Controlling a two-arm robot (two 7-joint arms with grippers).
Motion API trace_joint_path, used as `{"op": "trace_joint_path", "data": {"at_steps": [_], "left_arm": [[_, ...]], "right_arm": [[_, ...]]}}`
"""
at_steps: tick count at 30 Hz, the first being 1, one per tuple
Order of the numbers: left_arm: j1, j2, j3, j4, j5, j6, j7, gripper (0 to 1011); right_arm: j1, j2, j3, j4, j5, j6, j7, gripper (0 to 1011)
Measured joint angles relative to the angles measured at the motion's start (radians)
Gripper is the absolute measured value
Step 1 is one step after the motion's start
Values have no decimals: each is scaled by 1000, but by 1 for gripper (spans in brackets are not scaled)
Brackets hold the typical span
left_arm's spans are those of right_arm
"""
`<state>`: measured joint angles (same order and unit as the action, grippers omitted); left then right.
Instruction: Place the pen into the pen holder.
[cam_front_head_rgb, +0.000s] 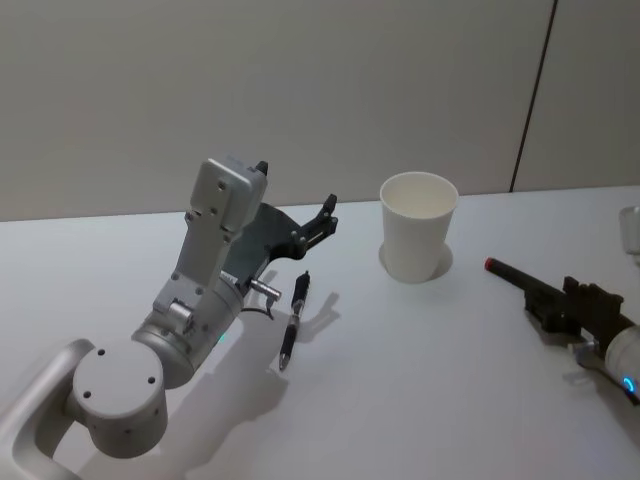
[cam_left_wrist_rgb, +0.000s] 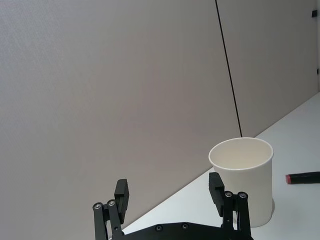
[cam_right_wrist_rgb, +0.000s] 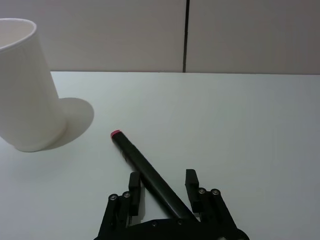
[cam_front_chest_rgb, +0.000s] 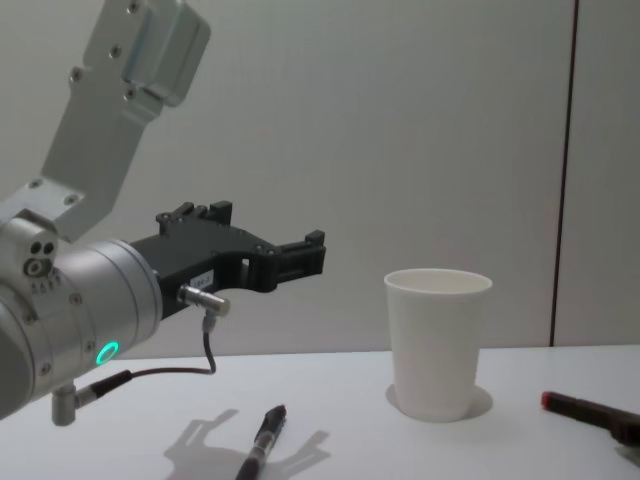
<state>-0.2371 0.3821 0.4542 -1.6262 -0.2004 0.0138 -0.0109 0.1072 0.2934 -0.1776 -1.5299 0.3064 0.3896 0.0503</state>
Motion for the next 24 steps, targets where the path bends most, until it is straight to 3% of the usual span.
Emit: {"op": "trace_joint_path", "data": {"at_steps": [14,24], "left_arm": [[0,0,0,0,0,0,0,1001],[0,0,0,0,0,0,0,1001]], "right_arm": [[-3,-4,8,-7,32,-8,-28,183],[-3,-4,10,-10,38,-14,-33,177]]}}
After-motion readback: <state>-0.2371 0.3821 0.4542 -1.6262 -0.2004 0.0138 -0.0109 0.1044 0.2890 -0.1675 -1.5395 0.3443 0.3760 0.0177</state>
